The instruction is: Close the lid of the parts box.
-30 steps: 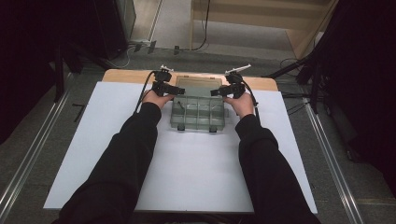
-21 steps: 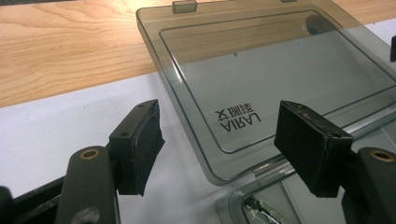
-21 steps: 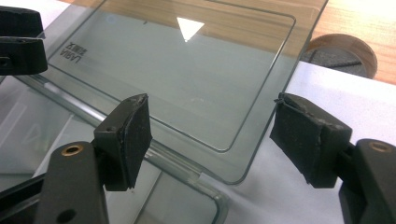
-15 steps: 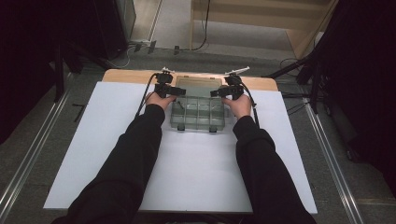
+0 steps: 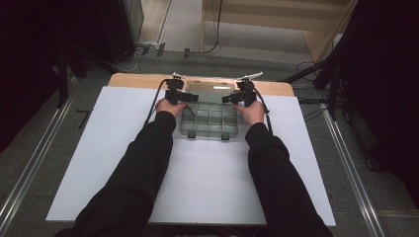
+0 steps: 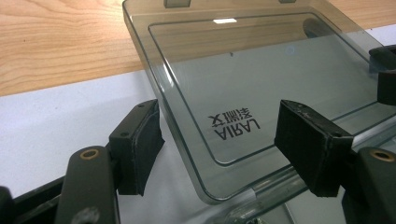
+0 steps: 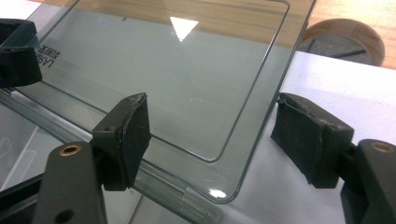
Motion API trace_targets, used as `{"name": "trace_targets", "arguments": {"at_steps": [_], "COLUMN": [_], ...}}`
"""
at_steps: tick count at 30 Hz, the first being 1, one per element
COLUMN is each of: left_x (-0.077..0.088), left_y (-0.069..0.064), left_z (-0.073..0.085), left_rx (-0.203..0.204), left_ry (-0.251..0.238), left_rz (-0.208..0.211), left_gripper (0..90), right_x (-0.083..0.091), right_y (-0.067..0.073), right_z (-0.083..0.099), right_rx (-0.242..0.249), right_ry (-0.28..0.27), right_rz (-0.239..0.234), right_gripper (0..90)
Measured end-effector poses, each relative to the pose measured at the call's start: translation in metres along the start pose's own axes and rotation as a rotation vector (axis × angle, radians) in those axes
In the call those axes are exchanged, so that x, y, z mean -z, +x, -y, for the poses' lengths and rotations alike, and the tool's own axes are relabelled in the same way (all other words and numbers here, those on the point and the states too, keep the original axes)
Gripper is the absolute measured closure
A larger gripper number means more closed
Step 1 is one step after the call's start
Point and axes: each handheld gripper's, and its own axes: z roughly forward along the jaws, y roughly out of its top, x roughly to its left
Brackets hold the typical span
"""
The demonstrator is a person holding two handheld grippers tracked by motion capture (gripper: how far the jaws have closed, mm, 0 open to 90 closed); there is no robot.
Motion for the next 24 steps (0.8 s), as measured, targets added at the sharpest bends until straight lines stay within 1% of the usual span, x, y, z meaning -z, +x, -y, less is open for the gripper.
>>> {"name": "trace_targets", "arguments": {"at_steps": [2,3,7,11,13,15,17,21,24], "left_x": [-0.001,-0.0014,-0.0024,-0.0024,-0.0028,-0.0028,-0.0031,-0.0029,-0.0028], "left_y": [-0.0007,-0.0008,0.0006,-0.0001,-0.0002,-0.0005,0.0003,0.0004,0.0], "left_z": [0.0002,0.0003,0.0008,0.0006,0.0001,-0.0001,0.0001,0.0002,0.0], "left_rx": [-0.005,-0.005,0.012,0.016,0.042,0.043,0.048,0.051,0.055], "left_ry": [-0.005,-0.005,-0.004,-0.001,0.008,0.01,0.009,0.01,0.014], "left_rz": [-0.002,-0.004,0.009,0.003,0.004,0.002,0.01,0.012,0.01], "left_gripper": [31.0,30.6,29.9,29.9,29.9,29.9,29.9,29.9,29.9], "right_x": [-0.0013,-0.0014,-0.0013,-0.0012,-0.0006,0.0003,0.0009,0.0018,0.0026], "right_y": [-0.0017,-0.0021,-0.0015,-0.0008,-0.0015,-0.0018,-0.0009,-0.0004,-0.003], "right_z": [-0.0006,-0.0009,-0.0018,-0.0022,-0.0027,-0.0049,-0.0067,-0.007,-0.0068], "right_rx": [-0.01,-0.004,-0.007,-0.005,-0.006,-0.013,-0.017,-0.03,-0.046], "right_ry": [0.003,0.005,0.016,0.019,0.025,0.045,0.062,0.068,0.078], "right_rz": [-0.011,-0.012,-0.009,-0.003,-0.006,-0.007,0.0,0.004,-0.012], "right_gripper": [26.9,26.9,26.8,27.4,28.4,29.7,30.5,32.0,33.8]}}
